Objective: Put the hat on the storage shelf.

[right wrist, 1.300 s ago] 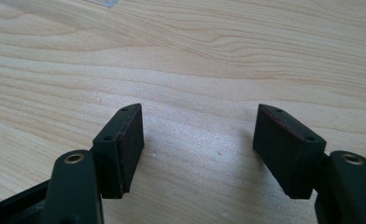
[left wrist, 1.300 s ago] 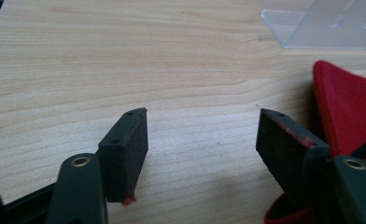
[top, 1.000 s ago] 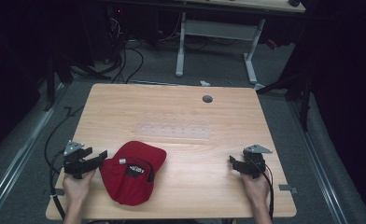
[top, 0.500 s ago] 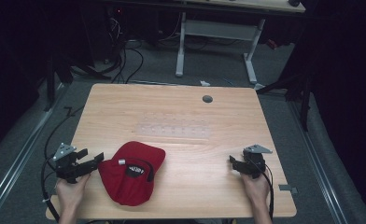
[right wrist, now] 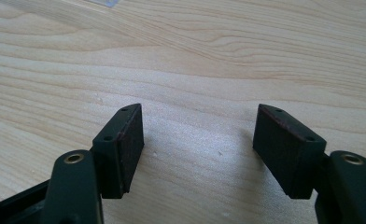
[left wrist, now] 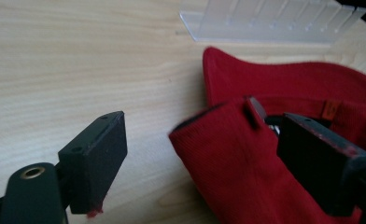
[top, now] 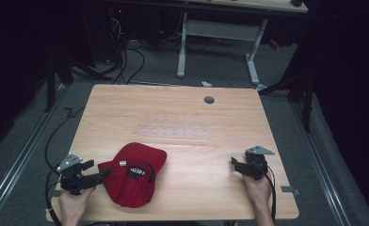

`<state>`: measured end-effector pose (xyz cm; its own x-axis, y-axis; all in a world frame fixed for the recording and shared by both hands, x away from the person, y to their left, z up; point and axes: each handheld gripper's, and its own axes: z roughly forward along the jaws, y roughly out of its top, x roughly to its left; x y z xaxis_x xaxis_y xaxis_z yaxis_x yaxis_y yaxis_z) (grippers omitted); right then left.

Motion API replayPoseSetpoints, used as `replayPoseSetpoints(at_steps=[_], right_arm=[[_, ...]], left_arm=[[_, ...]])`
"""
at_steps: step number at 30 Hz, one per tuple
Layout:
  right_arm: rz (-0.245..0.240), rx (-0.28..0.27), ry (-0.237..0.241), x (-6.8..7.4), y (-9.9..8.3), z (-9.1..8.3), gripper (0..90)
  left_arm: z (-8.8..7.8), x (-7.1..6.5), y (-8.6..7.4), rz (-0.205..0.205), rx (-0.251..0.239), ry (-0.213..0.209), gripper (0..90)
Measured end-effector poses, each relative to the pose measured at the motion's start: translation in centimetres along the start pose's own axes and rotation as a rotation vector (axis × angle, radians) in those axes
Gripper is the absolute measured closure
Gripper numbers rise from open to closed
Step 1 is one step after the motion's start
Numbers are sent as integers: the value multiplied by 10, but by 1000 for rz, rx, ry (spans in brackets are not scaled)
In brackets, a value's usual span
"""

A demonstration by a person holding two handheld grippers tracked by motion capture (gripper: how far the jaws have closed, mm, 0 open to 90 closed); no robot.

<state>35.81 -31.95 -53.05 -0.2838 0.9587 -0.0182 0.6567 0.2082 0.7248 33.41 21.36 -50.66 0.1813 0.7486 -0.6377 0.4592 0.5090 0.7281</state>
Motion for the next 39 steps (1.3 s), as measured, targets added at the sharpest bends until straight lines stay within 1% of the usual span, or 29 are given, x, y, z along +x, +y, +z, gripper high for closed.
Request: replayPoseSetpoints(at_steps=[1,2,3,4,6,8,12,14,18,20,22,24,27,29,30,31,32,33,36,39], right_arm=[[0,0,0,0,0,0,337],[0,1,1,0,0,0,337],[0,1,1,0,0,0,337],[-1,1,1,0,0,0,337],[-2,1,2,0,0,0,337],[-3,0,2,0,0,0,337],[-3,0,2,0,0,0,337],[-3,-1,2,0,0,0,337],[-4,-1,2,0,0,0,337],[-3,-1,2,1,0,0,337],[-3,0,2,1,0,0,337],[-3,0,2,1,0,0,337],[-3,0,3,1,0,0,337],[-3,0,3,1,0,0,337],[-3,0,3,1,0,0,337],[-3,0,3,1,0,0,337],[-3,-1,3,1,0,0,337],[-3,0,3,1,0,0,337],[-2,0,3,1,0,0,336],[-3,0,3,1,0,0,336]], left_arm=[[0,0,0,0,0,0,155],[2,-1,-5,-9,21,-4,152],[3,-1,-6,-5,30,-3,152],[4,-1,-8,-12,31,-6,149],[5,-2,-9,-7,36,-4,146],[8,-6,-13,10,53,-1,144],[12,-7,-16,4,66,-1,140],[17,-8,-19,11,78,9,141],[21,-8,-21,0,81,8,154],[24,-8,-23,-3,81,20,178],[26,-8,-24,-21,83,12,192],[27,-8,-24,-24,77,7,223],[27,-8,-25,-15,79,5,278],[27,-9,-27,-4,81,-6,319],[26,-8,-28,6,74,-11,352],[26,-8,-28,6,74,-11,385],[25,-8,-28,4,76,-15,385],[24,-8,-28,3,75,-22,437],[22,-8,-27,7,70,-33,524],[21,-8,-26,-2,76,-40,610]])
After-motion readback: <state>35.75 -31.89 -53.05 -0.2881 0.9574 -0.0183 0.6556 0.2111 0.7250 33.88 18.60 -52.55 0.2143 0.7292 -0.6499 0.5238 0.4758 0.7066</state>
